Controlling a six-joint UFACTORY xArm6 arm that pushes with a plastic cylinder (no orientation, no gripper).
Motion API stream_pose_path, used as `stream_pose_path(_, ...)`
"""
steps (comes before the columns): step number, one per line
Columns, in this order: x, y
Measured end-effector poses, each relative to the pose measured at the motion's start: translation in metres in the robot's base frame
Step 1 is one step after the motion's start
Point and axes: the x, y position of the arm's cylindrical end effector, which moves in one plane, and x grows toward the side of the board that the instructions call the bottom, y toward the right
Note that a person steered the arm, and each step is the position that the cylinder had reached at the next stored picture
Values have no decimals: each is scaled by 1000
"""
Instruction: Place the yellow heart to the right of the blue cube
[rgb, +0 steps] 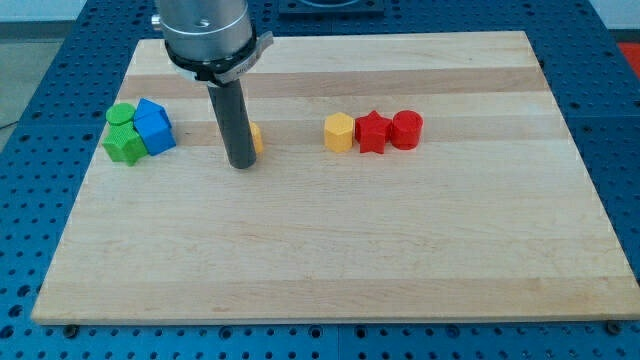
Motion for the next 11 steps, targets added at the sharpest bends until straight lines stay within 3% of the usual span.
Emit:
stream_pose_path(2,7,43)
stream_pose_path(4,-9,-19)
stream_pose_path(5,-9,-16)
stream_pose_path(7,-29,46)
stream_pose_path(11,-40,-54)
